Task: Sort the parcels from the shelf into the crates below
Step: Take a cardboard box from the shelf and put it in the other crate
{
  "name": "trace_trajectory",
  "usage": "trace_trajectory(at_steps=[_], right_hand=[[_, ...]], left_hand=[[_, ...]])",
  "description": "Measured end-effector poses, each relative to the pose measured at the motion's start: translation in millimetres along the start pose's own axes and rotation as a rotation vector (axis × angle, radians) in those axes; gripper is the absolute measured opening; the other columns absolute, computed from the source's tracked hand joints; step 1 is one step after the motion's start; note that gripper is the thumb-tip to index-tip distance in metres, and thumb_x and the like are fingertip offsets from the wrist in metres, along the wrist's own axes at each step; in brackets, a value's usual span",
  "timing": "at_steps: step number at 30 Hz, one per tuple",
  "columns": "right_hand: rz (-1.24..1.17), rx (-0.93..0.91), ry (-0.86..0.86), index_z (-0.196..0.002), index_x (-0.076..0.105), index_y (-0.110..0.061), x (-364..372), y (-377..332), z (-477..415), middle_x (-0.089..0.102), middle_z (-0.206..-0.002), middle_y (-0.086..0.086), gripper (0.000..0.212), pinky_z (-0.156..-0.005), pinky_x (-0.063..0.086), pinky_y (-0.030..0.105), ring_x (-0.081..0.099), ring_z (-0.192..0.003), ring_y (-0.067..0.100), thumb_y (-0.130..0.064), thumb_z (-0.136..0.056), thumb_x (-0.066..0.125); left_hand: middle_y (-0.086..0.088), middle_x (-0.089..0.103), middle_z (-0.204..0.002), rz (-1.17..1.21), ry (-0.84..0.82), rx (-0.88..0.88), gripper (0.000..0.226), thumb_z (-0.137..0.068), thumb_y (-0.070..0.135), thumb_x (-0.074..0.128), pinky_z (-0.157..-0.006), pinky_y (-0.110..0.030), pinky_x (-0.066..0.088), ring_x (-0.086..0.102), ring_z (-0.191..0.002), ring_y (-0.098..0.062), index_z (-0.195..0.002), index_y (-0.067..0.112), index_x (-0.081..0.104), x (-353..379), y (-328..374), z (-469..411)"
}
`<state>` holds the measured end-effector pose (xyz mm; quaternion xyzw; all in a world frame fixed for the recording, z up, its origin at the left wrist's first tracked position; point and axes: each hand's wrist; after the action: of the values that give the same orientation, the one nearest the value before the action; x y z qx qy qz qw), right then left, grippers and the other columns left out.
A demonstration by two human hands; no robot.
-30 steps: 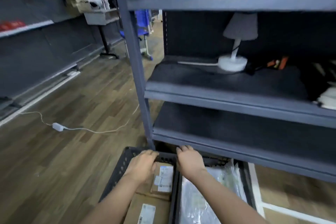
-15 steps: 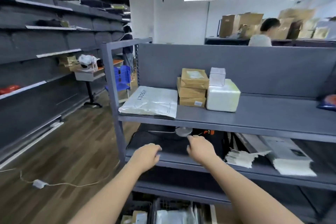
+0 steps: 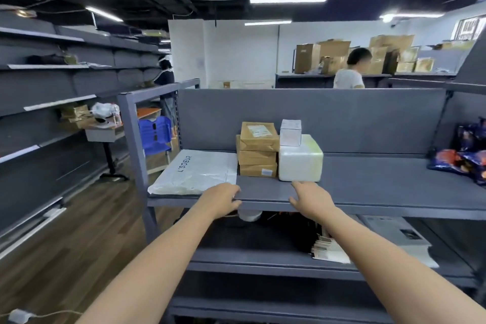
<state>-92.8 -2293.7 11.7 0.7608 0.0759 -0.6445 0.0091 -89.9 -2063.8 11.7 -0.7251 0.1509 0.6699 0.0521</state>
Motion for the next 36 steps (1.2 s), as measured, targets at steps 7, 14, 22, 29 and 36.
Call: trace_trajectory(at_steps=[7, 14, 22, 29, 36], right_hand=[[0.006, 0.036, 0.027, -0.132, 0.045, -0.011, -14.1, 7.7, -76.1, 0.053, -0.132, 0.01, 0.05, -0.09, 0.045, 0.036, 0.049, -0.122, 0.028, -0.045, -0.096, 0.04], [-0.137, 0.101, 0.046, -0.137, 0.038, -0.012, -4.8, 6.5, -159.0, 0.053, -0.132, 0.013, 0.059, -0.091, 0.045, 0.038, 0.051, -0.119, 0.03, -0.049, -0.093, 0.046], [-0.641, 0.079, 0.062, -0.129, 0.04, -0.015, 0.8, 4.2, -237.5, 0.058, -0.129, 0.004, 0.055, -0.095, 0.044, 0.033, 0.055, -0.118, 0.024, -0.029, -0.084, 0.068], [-0.857, 0.199, 0.104, -0.118, 0.045, -0.017, 16.3, 4.2, -265.2, 0.058, -0.123, 0.008, 0.059, -0.098, 0.047, 0.038, 0.054, -0.116, 0.025, -0.031, -0.072, 0.079], [-0.72, 0.17, 0.024, -0.13, 0.053, -0.017, 20.2, 1.2, -252.4, 0.057, -0.125, 0.011, 0.069, -0.101, 0.046, 0.037, 0.055, -0.113, 0.025, -0.041, -0.07, 0.078]], left_hand=[[-0.004, 0.056, -0.133, -0.029, 0.065, 0.031, 0.053, -0.092, 0.051, 0.048, -0.095, -0.038, 0.047, 0.053, -0.121, -0.023, -0.132, 0.017, 0.049, -21.5, -17.5, -94.0], [-0.007, 0.048, -0.135, 0.029, 0.12, 0.009, 0.064, -0.086, 0.058, 0.052, -0.095, -0.042, 0.048, 0.05, -0.121, -0.026, -0.136, 0.019, 0.041, -22.8, -40.1, -183.4], [-0.006, 0.024, -0.155, 0.598, 0.076, -0.004, 0.102, -0.074, 0.048, 0.074, -0.113, -0.041, 0.033, 0.03, -0.141, -0.025, -0.15, 0.027, 0.008, -7.6, -53.5, -258.7], [-0.006, 0.038, -0.145, 0.804, 0.113, -0.126, 0.095, -0.074, 0.041, 0.075, -0.109, -0.041, 0.039, 0.043, -0.132, -0.024, -0.147, 0.017, 0.019, -0.8, -60.1, -280.0], [-0.012, 0.037, -0.138, 0.641, 0.13, -0.169, 0.078, -0.079, 0.05, 0.067, -0.107, -0.039, 0.04, 0.045, -0.126, -0.029, -0.142, 0.019, 0.035, -1.4, -59.2, -265.5]])
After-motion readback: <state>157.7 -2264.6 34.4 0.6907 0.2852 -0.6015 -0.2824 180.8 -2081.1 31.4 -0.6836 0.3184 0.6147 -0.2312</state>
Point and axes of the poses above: each hand's wrist, its own z-axis away from the middle knuckle, its own x-axis out of the palm, y = z × x
